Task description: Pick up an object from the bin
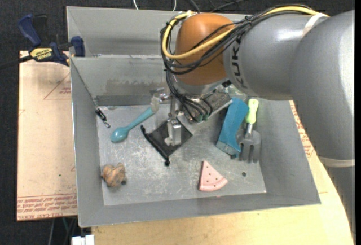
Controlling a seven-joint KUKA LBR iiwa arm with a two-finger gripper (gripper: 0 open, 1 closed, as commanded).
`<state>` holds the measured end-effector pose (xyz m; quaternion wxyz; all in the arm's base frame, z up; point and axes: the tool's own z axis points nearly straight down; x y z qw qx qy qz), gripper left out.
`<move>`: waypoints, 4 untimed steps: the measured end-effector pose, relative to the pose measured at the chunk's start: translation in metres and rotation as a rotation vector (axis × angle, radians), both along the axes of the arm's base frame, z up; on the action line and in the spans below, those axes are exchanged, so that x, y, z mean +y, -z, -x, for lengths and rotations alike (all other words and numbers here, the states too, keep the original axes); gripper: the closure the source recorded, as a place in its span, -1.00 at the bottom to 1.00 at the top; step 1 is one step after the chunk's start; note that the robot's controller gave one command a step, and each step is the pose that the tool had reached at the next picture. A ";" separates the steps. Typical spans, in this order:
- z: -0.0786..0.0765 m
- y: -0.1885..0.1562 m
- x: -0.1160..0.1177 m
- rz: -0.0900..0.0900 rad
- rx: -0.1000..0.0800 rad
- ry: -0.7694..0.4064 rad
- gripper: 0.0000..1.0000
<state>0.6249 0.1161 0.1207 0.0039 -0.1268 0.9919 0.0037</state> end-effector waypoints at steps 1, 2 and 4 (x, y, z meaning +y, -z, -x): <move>-0.003 0.007 -0.002 0.001 -0.002 -0.166 -1.00; 0.000 0.048 -0.013 0.001 -0.004 -0.219 -1.00; -0.009 0.049 0.001 -0.003 -0.011 -0.206 1.00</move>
Offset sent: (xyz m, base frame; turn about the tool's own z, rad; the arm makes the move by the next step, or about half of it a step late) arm -0.0018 -0.0155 -0.0507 -0.2228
